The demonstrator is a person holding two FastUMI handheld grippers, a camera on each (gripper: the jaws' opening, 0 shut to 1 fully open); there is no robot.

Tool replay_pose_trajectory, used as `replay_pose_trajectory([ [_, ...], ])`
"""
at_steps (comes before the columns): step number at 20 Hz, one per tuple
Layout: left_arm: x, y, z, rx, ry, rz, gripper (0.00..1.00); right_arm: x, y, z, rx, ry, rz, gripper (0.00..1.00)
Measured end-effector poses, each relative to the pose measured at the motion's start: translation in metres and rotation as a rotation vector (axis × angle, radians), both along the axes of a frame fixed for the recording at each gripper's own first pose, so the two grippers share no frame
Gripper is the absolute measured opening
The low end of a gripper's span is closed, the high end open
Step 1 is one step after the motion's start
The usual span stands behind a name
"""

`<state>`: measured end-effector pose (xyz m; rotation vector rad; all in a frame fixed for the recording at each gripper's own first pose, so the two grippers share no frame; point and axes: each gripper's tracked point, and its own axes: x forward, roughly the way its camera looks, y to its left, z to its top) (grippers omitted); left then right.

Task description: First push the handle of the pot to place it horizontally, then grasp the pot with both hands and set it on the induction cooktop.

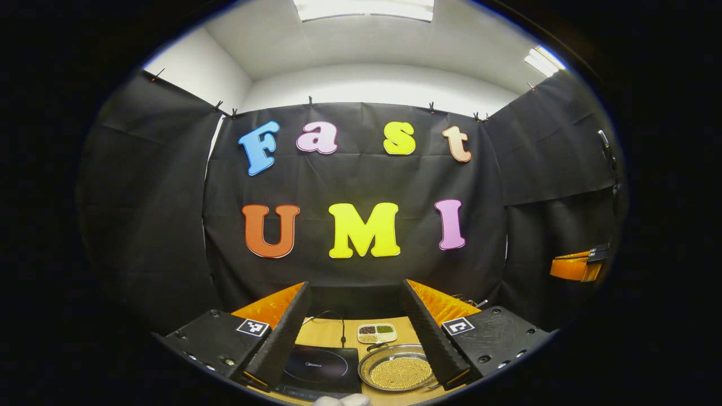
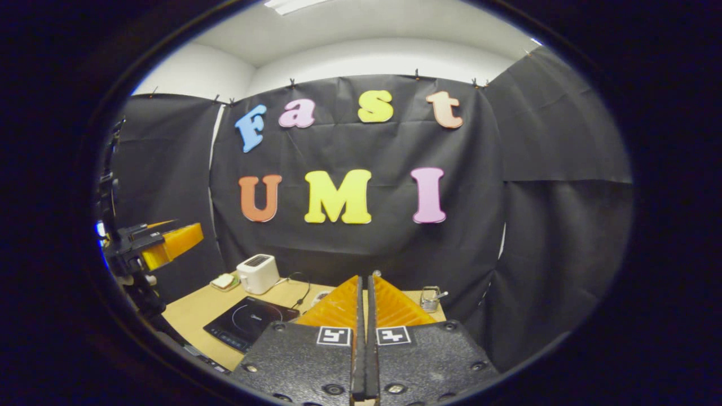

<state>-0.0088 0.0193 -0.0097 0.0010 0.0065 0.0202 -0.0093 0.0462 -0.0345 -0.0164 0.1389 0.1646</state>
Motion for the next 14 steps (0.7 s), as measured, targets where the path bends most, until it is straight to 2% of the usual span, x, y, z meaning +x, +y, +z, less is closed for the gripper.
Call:
replay_pose_trajectory([
  [3,-0.004,0.006,-0.001,0.016,-0.001,0.019,0.95,0.003,0.008,-0.027,-0.028,0.044,0.025,0.04],
  [5,-0.008,0.01,-0.003,0.028,-0.003,0.039,0.95,0.005,0.022,-0.053,-0.018,0.087,0.084,0.04],
  [8,-0.014,0.014,-0.013,0.017,0.011,0.055,0.95,0.007,0.026,-0.112,-0.004,0.189,0.135,0.01],
  [11,-0.022,0.02,-0.017,0.017,0.027,0.083,0.95,0.009,0.028,-0.173,-0.027,0.292,0.152,0.04],
  [14,-0.032,0.03,-0.015,0.02,0.036,0.12,0.95,0.009,0.046,-0.239,-0.058,0.393,0.206,0.04],
])
